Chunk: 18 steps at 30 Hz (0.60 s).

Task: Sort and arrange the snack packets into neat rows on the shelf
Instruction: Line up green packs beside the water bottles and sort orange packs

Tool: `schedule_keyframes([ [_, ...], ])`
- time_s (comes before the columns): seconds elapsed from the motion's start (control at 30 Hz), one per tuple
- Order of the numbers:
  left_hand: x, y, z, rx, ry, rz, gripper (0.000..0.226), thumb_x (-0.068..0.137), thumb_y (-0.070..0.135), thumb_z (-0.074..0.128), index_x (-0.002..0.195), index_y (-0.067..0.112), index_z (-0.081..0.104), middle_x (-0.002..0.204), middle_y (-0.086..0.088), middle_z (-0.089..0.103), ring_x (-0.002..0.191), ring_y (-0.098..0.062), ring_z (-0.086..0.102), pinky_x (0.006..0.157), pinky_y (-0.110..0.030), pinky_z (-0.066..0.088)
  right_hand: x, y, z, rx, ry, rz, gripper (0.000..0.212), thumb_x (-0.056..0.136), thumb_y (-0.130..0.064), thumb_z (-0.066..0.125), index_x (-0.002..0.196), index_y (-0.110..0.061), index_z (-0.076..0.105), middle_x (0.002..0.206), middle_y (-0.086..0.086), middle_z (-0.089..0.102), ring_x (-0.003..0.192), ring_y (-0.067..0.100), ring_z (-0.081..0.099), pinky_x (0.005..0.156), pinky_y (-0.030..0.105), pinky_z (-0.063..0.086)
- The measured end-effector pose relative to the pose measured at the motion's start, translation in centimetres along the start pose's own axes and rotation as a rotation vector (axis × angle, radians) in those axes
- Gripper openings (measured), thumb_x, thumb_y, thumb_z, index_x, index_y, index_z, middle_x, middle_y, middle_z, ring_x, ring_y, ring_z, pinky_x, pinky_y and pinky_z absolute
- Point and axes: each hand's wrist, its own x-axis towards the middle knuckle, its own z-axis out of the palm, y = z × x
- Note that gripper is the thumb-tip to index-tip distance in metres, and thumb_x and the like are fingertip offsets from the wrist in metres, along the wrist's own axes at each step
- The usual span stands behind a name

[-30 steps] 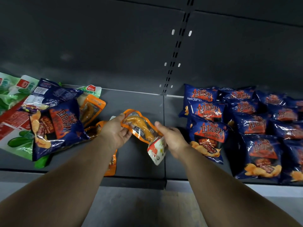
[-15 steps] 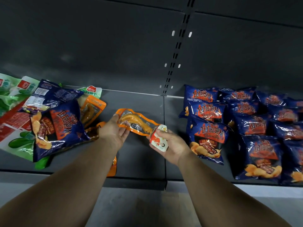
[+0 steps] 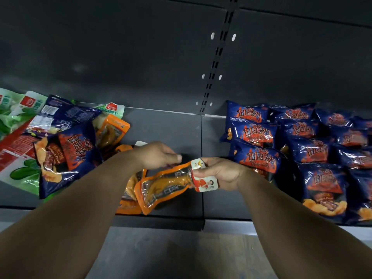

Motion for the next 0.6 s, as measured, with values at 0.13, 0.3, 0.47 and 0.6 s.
schedule_keyframes([
  [0.13,-0.4,-1.4,1.0,-0.128,-0.119,-0.092,0.020,0.088,0.035,0.064,0.100,0.021,0.070,0.099,0.001,0.072,0.097,-0.015,0.066,0.094,-0.028,0.049,-0.1,0.2,-0.2,0.031,0.048,-0.005,0.016,0.090,0.001,0.054,0.100,-0.009,0.060,0.081,0.010,0.069,0.064,0.016,0.069,0.057,0.024,0.055],
  [0.3,0.4,-1.1,1.6,-0.469,0.132,-0.070,0.021,0.087,0.022,0.066,0.105,0.011,0.067,0.093,-0.005,0.071,0.087,-0.019,0.067,0.084,-0.029,0.053,0.8,0.2,-0.6,0.247,0.314,-0.122,0.019,0.090,-0.023,0.060,0.108,-0.016,0.057,0.095,0.005,0.068,0.080,0.017,0.067,0.075,0.032,0.053],
  [0.47,2.0,0.3,3.4,-1.005,0.455,-0.196,0.008,0.088,0.020,0.067,0.089,0.013,0.064,0.092,-0.011,0.070,0.088,-0.028,0.067,0.090,-0.046,0.053,1.9,1.3,0.4,0.195,0.395,-0.134,0.034,0.085,-0.035,0.066,0.114,-0.020,0.056,0.109,0.002,0.067,0.099,0.019,0.066,0.088,0.038,0.050],
  [0.6,2.6,1.5,5.0,-1.193,0.449,-0.277,0.012,0.093,0.019,0.060,0.083,0.012,0.063,0.089,-0.013,0.069,0.089,-0.030,0.067,0.090,-0.048,0.053,2.9,2.2,2.6,0.029,0.386,-0.137,0.022,0.080,-0.021,0.074,0.100,-0.020,0.066,0.103,0.006,0.072,0.096,0.023,0.068,0.091,0.041,0.053],
])
